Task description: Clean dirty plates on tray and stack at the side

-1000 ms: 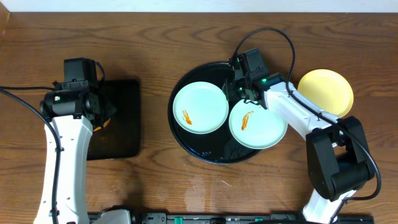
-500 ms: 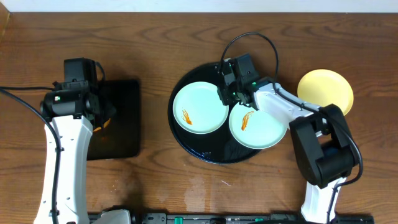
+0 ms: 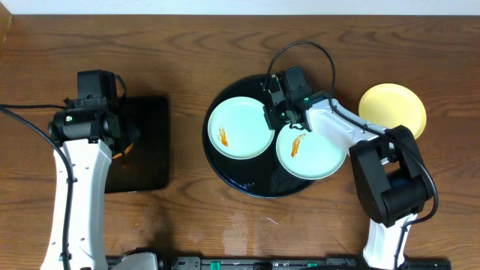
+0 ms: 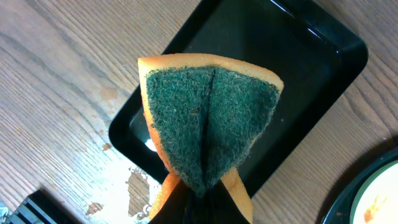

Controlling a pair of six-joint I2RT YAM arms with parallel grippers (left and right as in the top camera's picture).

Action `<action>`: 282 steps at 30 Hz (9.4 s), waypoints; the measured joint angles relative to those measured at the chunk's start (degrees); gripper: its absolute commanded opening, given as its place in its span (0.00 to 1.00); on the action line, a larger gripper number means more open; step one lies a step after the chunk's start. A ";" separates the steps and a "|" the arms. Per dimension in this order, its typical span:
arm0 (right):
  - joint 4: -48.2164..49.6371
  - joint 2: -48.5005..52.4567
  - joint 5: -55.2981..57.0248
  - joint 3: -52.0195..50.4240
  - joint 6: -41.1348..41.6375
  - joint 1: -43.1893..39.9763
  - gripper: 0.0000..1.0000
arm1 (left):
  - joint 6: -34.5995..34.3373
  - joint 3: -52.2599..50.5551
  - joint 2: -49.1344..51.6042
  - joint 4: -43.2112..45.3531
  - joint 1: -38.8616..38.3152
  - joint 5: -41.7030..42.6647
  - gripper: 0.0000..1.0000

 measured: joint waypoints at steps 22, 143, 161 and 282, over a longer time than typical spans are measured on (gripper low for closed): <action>-8.41 -1.03 -0.17 0.20 15.37 1.49 0.01 | 5.64 0.00 1.90 7.26 -4.90 24.61 0.08; -13.86 -17.33 14.67 6.64 -0.94 7.76 0.01 | -5.57 1.90 -4.28 0.94 -16.65 -9.66 0.08; -7.19 -23.04 61.18 6.78 -25.38 21.29 0.01 | -5.57 1.88 -4.17 -2.34 -4.57 -6.32 0.08; -17.59 -23.17 1.36 -18.62 9.53 -26.69 0.55 | -4.28 1.44 -1.84 -1.09 -4.57 -5.97 0.08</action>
